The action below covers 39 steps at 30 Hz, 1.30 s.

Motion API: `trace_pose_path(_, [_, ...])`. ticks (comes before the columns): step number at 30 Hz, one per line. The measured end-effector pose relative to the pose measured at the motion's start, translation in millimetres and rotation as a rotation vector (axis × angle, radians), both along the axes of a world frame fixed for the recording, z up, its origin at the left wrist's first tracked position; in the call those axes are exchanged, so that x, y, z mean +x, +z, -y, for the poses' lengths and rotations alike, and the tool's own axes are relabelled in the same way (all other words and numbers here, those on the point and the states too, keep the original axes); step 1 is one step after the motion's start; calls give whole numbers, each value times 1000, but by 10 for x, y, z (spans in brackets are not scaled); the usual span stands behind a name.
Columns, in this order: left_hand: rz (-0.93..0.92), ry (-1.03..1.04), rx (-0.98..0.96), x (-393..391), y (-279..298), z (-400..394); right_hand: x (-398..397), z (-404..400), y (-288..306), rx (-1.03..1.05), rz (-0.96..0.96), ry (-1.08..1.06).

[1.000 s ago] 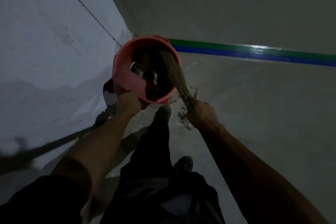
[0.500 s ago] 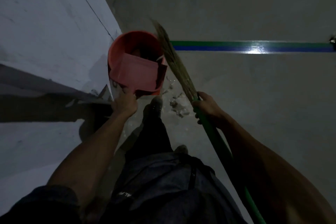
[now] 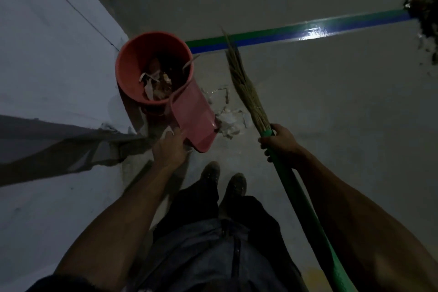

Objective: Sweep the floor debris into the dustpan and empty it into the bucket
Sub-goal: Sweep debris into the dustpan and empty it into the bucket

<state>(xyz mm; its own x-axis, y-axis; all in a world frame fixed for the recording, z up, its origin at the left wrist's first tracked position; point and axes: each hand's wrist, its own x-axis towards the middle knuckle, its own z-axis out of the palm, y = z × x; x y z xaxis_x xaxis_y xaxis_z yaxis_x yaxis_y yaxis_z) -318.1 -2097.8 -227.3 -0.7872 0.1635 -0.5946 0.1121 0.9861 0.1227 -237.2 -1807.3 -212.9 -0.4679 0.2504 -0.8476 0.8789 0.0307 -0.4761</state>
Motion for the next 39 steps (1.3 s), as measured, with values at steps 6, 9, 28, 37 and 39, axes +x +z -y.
trace_pose_path(6, [129,-126,-75,-249,-579,-54,-89,89,-578,11,69,-54])
trace_pose_path(9, [167,-190,-124,-339,-894,-48,-192,120,-916,-13,92,-46])
trace_pose_path(28, [97,-311,-297,-454,-2930,252,-736,736,-3415,-120,168,-49])
trace_pose_path(37, [18,-348,-274,-482,-2862,130,-174,-1,-3034,49,106,-285])
trace_pose_path(39, [-6,-387,-276,-499,-2775,74,-59,23,-2902,49,81,-224])
